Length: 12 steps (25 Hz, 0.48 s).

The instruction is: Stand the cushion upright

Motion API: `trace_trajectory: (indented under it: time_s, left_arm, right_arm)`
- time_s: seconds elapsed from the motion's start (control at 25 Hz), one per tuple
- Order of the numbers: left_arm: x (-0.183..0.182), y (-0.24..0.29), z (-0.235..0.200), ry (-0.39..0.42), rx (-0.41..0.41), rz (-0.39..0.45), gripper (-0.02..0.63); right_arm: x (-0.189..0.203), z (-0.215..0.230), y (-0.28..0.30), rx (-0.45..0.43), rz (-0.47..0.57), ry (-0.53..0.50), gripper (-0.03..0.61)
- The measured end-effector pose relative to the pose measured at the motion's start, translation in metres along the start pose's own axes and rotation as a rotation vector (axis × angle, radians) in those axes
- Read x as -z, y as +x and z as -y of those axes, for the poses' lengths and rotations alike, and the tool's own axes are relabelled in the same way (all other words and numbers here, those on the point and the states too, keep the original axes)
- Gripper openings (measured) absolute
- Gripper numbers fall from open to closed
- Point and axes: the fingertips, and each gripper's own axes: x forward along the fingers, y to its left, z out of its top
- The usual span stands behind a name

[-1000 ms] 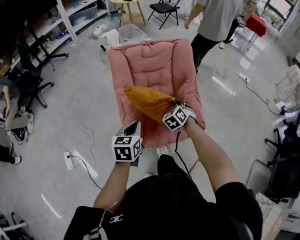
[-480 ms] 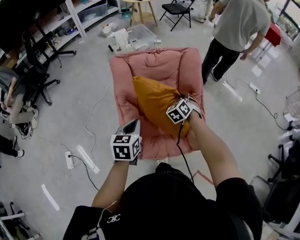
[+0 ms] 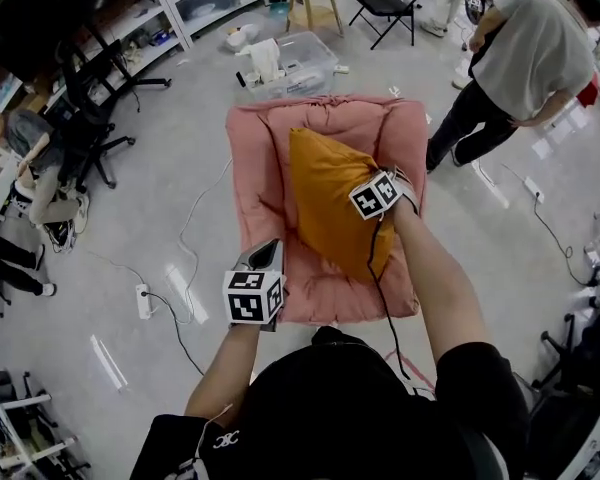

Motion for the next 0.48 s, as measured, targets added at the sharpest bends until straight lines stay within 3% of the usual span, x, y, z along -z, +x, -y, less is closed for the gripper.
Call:
trace_trajectory:
  time_s: [0.24, 0.48]
  left_arm:
    - [0.008, 0.009, -0.018, -0.035, -0.037, -0.028, -0.003]
    - [0.002, 0.022, -0.017, -0.043, -0.023, -0.035, -0.002]
  right_arm:
    - [0.006, 0.014, 0.036, -0.013, -0.046, 0.003, 0.008]
    - [0.005, 0.037, 0.037, 0.070, 0.006, 0.049, 0.046]
